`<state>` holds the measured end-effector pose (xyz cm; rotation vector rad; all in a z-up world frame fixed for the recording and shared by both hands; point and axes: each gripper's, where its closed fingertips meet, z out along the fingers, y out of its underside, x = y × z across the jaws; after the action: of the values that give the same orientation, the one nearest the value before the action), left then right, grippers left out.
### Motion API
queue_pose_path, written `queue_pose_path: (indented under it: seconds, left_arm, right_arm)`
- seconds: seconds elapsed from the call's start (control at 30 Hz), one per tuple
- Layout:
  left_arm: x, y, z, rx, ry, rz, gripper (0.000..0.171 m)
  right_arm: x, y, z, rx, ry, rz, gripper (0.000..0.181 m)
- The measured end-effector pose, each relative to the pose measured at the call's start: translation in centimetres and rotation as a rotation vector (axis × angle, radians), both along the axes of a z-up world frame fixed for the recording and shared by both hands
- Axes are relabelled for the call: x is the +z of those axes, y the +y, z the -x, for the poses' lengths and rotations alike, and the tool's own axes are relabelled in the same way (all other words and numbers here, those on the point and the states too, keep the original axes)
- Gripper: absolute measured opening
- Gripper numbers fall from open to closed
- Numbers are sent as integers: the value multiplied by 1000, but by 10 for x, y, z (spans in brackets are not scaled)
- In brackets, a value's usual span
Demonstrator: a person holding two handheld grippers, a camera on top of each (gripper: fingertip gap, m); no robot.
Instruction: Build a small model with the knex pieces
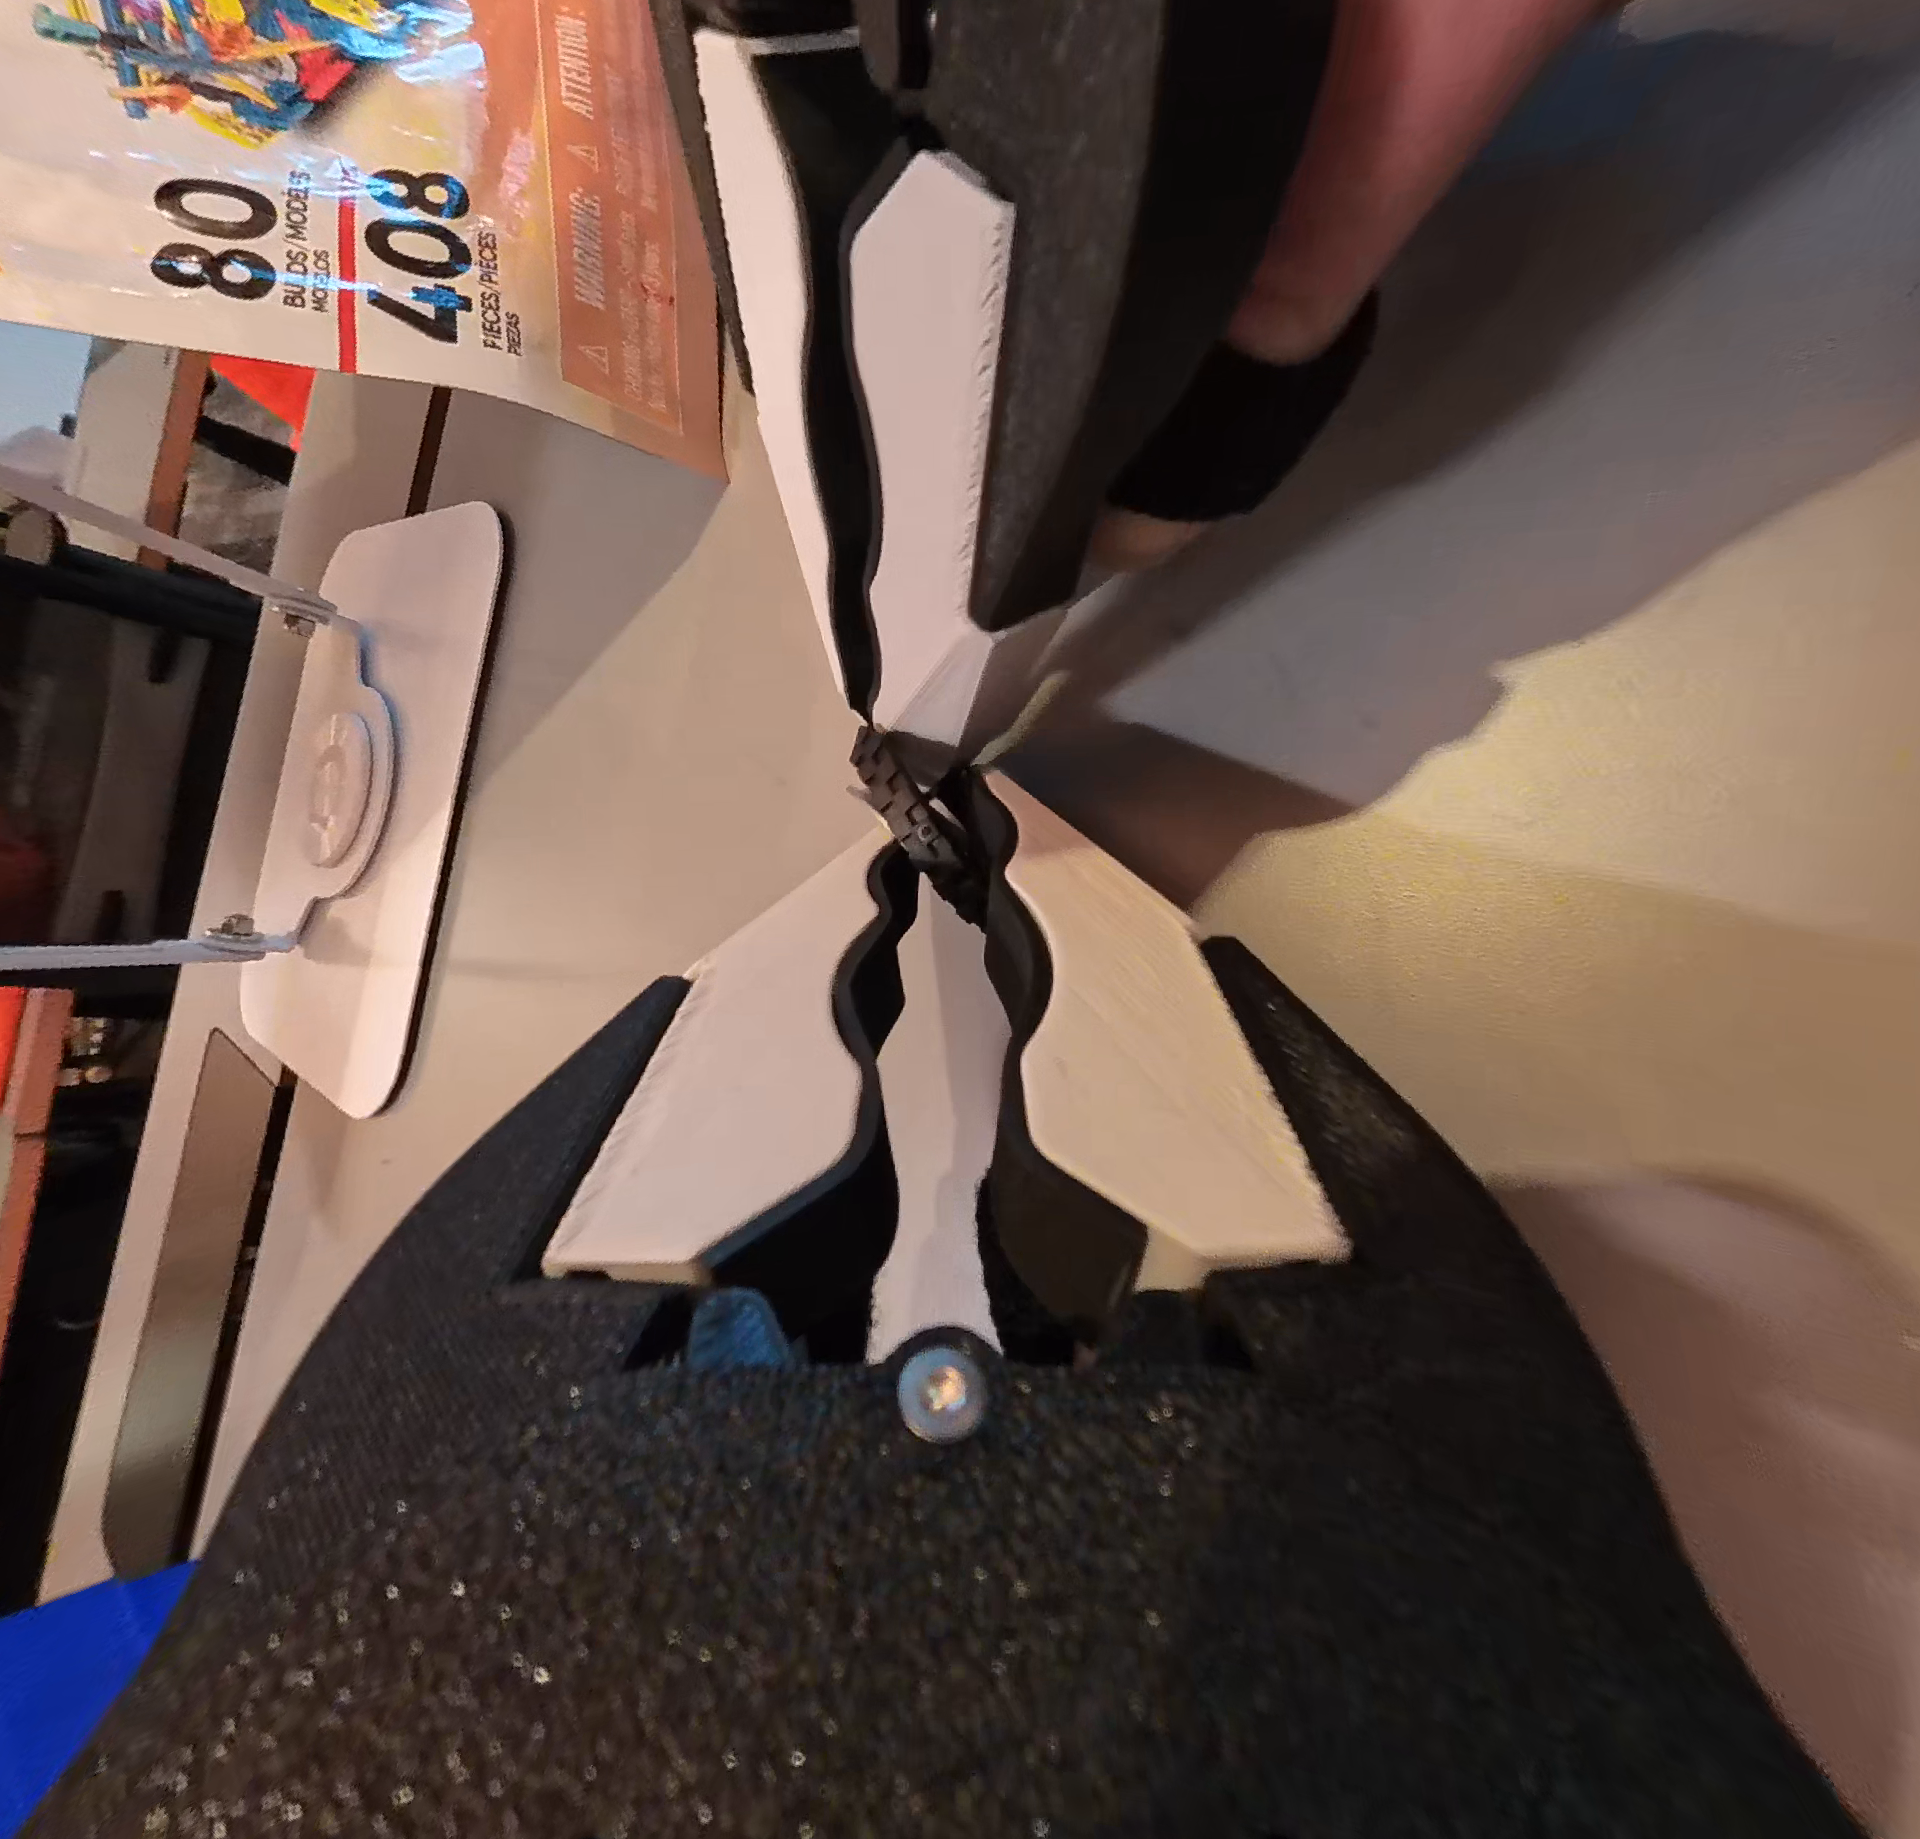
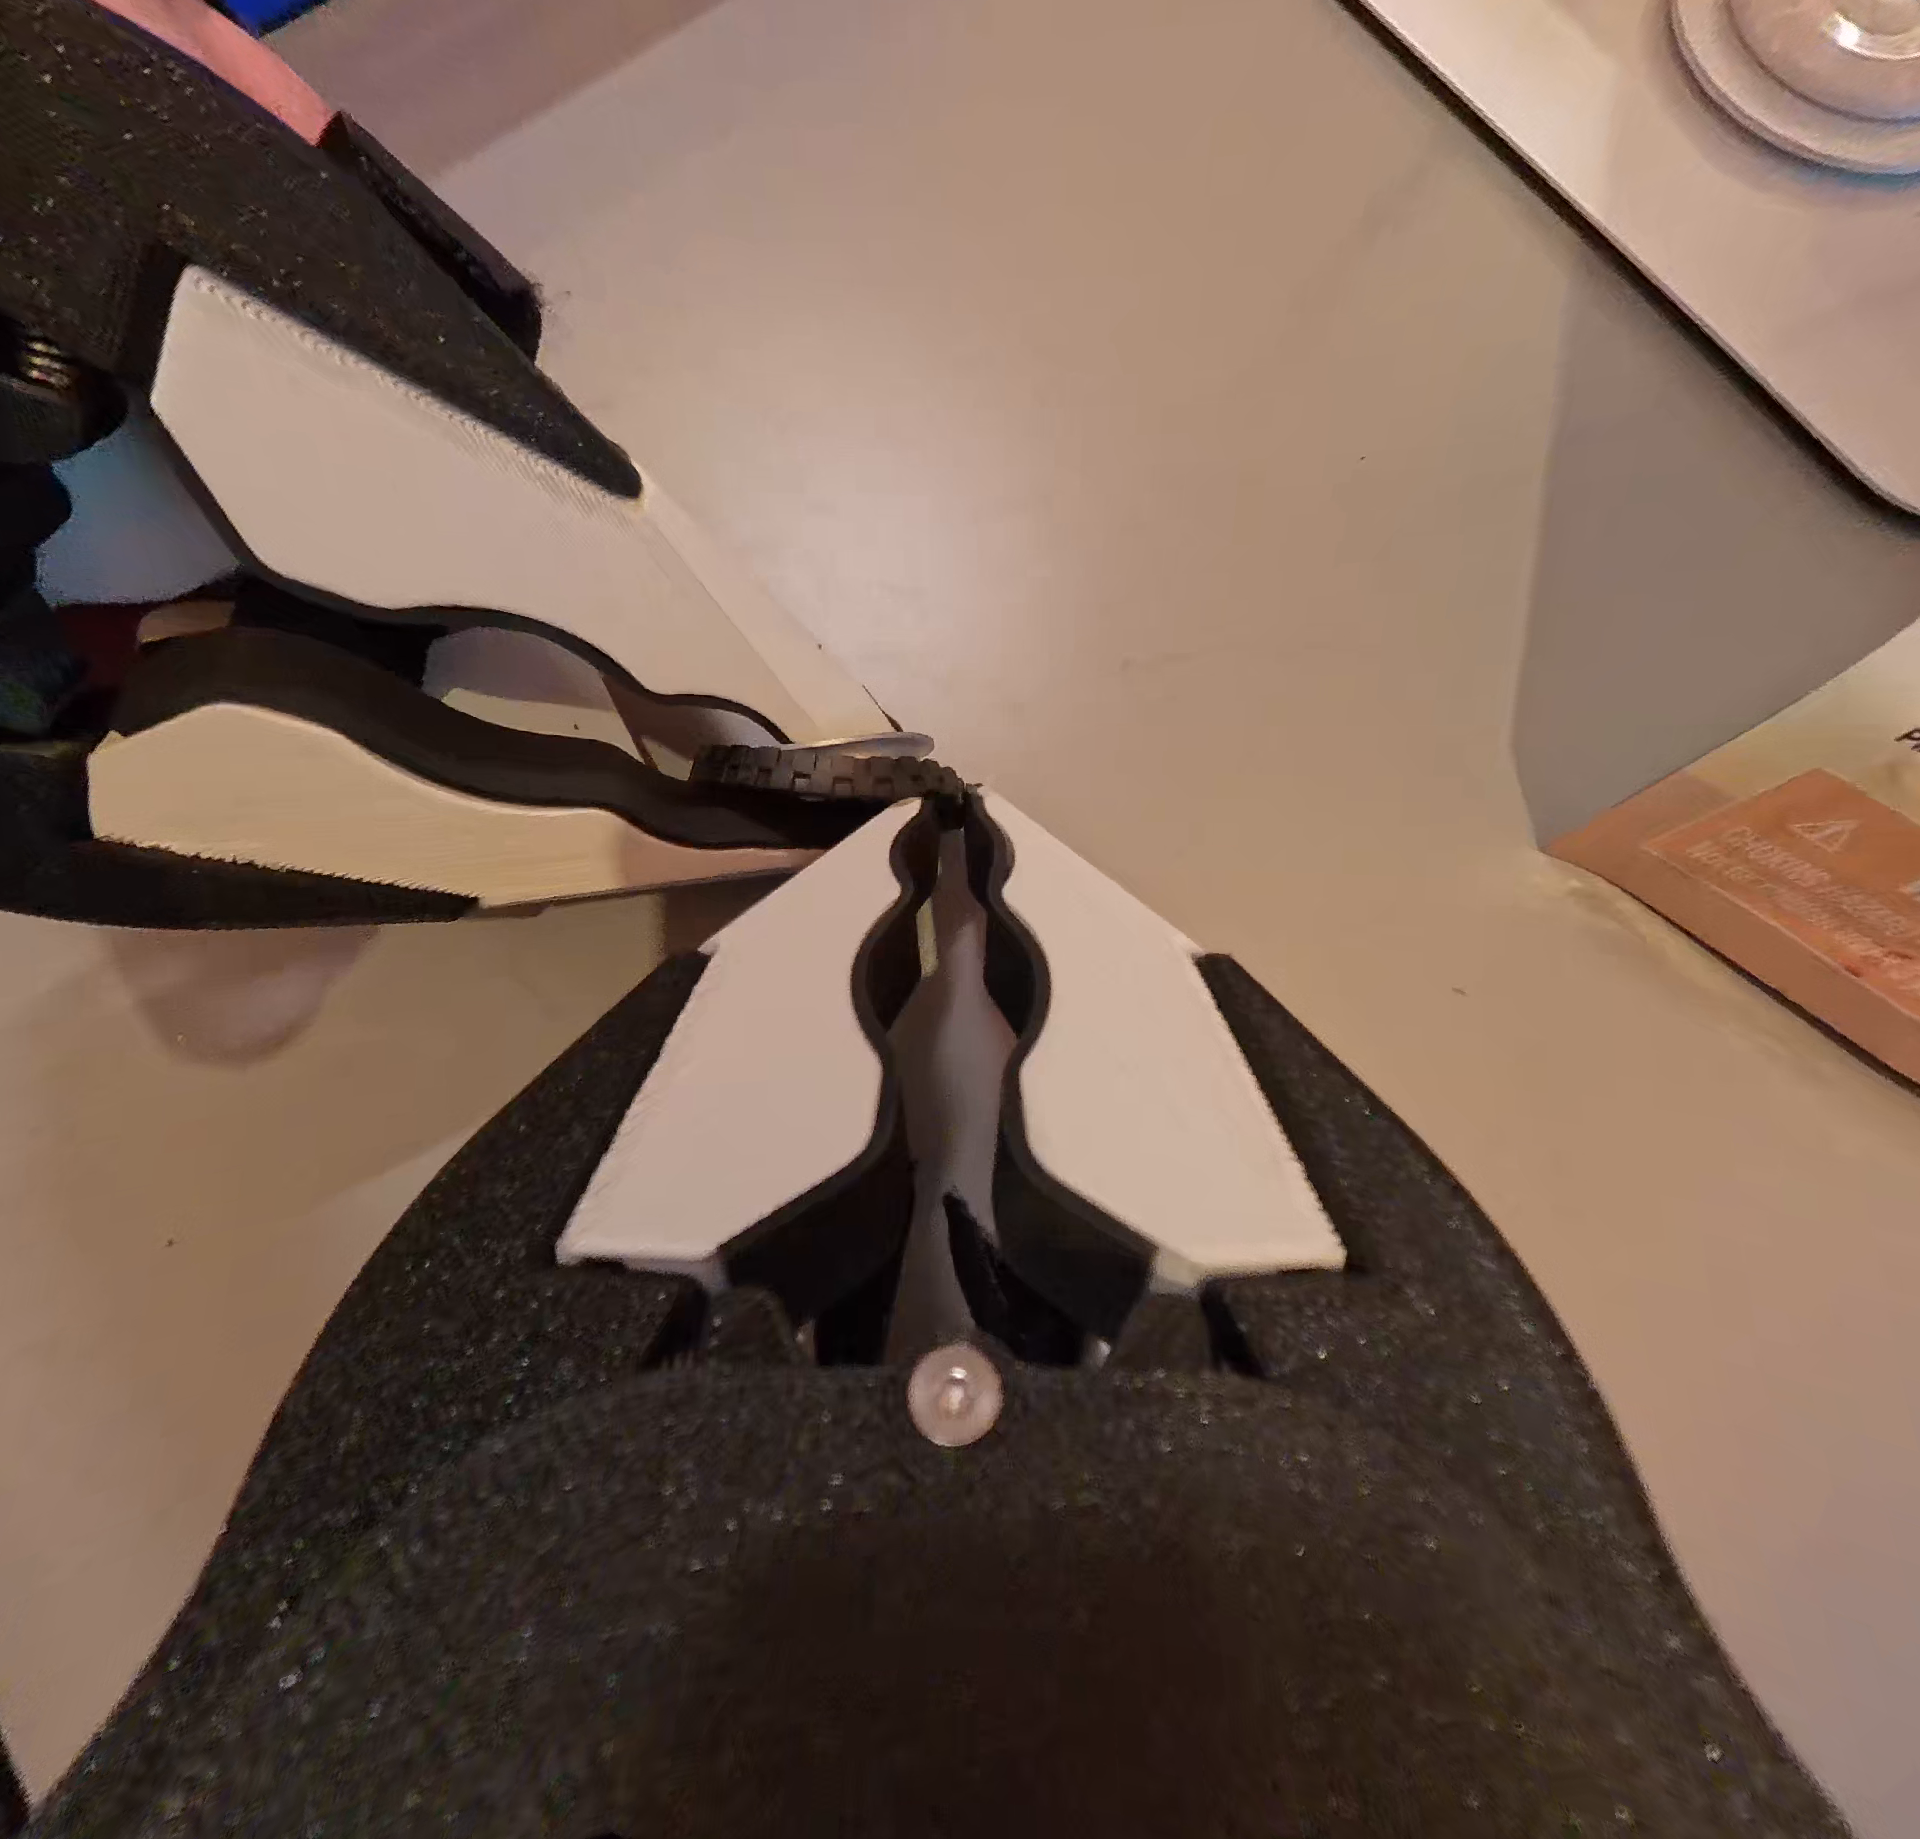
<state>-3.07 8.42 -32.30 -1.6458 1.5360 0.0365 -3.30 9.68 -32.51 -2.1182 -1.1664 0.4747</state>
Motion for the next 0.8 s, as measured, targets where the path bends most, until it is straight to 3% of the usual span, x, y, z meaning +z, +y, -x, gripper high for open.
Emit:
queue_pose_path:
  seconds: [0.13, 0.33, 0.53, 0.8]
  left_arm:
    - [-1, 2, 1, -5, -38, 53, 6]
    - [0, -3, 2, -21, -181, 305, 20]
    - [7, -1, -2, -54, -256, 354, 14]
    - [7, 0, -6, -112, -190, 280, 5]
  right_arm:
    - [-1, 0, 0, 27, -5, -11, 4]
    - [-1, -1, 1, 54, -17, -22, 4]
    - [-1, -1, 0, 69, -40, -46, 4]
    - [-3, -2, -5, 33, 22, 39, 4]
